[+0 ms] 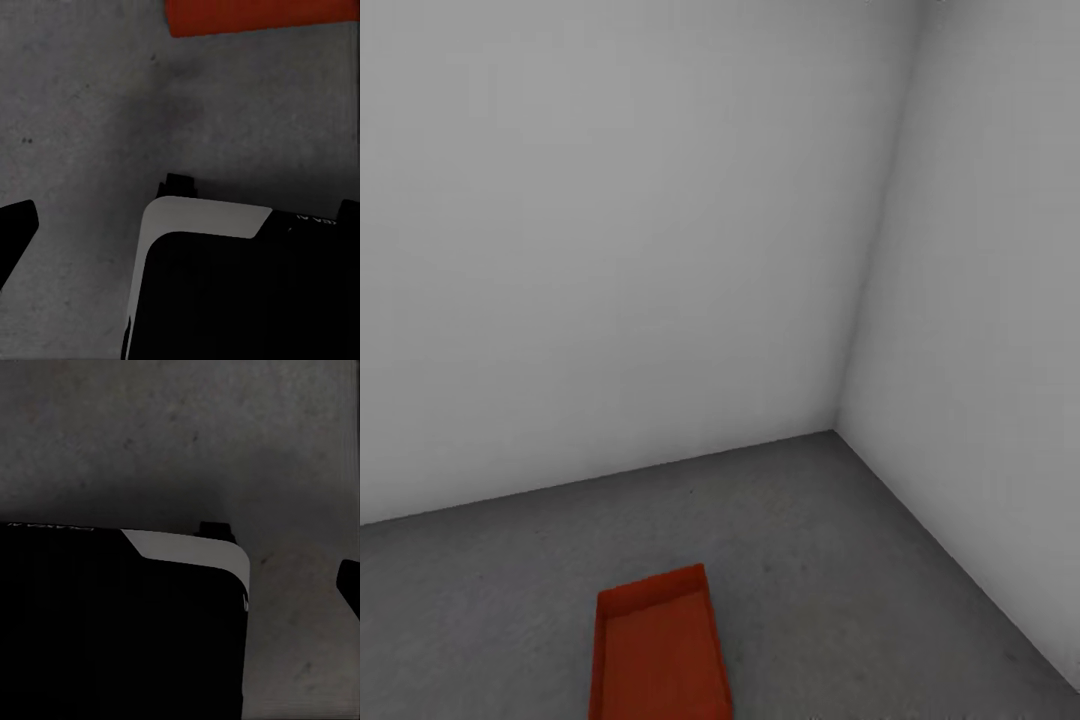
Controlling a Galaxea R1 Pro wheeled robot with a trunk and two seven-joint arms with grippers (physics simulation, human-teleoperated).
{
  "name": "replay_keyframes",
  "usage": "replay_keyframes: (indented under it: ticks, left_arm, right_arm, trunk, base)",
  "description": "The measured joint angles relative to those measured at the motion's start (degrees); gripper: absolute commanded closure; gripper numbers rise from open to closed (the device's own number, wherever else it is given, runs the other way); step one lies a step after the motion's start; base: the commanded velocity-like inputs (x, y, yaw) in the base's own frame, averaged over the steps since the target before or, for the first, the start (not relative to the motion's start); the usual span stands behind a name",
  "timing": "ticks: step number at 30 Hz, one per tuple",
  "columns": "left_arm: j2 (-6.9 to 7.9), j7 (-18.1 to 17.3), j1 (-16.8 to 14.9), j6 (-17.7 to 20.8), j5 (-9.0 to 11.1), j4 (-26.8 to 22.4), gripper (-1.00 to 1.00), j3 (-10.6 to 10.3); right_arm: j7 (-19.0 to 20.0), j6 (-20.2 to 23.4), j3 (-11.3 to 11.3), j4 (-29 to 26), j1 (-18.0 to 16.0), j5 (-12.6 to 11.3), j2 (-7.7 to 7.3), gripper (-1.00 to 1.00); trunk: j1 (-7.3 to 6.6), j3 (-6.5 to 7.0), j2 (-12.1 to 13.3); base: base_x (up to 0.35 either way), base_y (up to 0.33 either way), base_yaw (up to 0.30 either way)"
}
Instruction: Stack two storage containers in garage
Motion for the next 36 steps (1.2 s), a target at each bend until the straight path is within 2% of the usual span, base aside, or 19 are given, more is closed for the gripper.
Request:
replay_keyframes:
  ticks: [36]
  left_arm:
    - [0.0,0.0,0.0,0.0,0.0,0.0,-1.0,0.0]
  right_arm:
    - [0.0,0.0,0.0,0.0,0.0,0.0,0.09,-1.0]
  trunk:
    - [0.0,0.0,0.0]
  base:
    - [0.0,0.0,-0.253]
